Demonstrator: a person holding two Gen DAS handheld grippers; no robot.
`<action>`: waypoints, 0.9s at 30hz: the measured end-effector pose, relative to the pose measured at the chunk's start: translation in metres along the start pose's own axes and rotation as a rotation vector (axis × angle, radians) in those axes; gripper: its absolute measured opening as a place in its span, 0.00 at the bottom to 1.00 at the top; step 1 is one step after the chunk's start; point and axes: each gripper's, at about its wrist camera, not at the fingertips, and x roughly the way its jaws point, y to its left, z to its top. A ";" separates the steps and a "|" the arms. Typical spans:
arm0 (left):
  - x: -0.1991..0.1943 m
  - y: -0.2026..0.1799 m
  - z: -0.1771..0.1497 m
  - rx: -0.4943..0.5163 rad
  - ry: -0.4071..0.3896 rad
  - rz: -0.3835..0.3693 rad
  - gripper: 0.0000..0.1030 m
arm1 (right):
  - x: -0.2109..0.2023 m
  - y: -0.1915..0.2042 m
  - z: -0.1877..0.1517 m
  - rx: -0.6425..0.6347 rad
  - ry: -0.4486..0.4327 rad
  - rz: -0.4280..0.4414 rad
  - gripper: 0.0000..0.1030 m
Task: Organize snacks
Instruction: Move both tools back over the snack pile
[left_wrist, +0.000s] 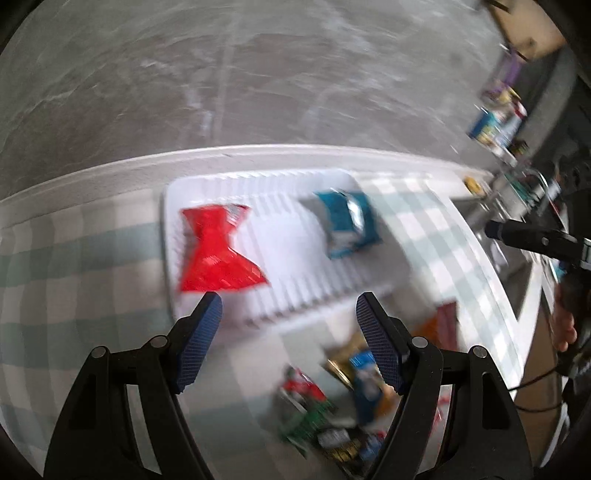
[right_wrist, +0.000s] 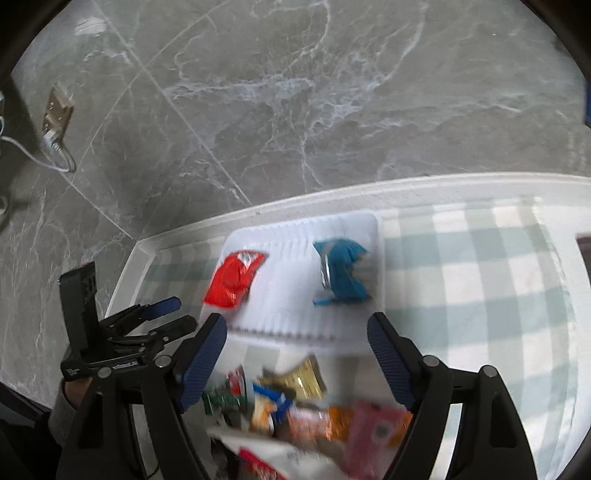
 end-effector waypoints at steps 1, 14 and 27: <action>-0.004 -0.009 -0.007 0.025 0.005 -0.018 0.72 | -0.004 -0.003 -0.008 0.004 0.000 -0.008 0.78; -0.002 -0.135 -0.078 0.503 0.125 -0.143 0.72 | -0.001 -0.056 -0.109 0.193 0.064 -0.078 0.78; 0.045 -0.182 -0.096 0.810 0.223 -0.101 0.72 | 0.031 -0.061 -0.125 0.232 0.077 -0.046 0.76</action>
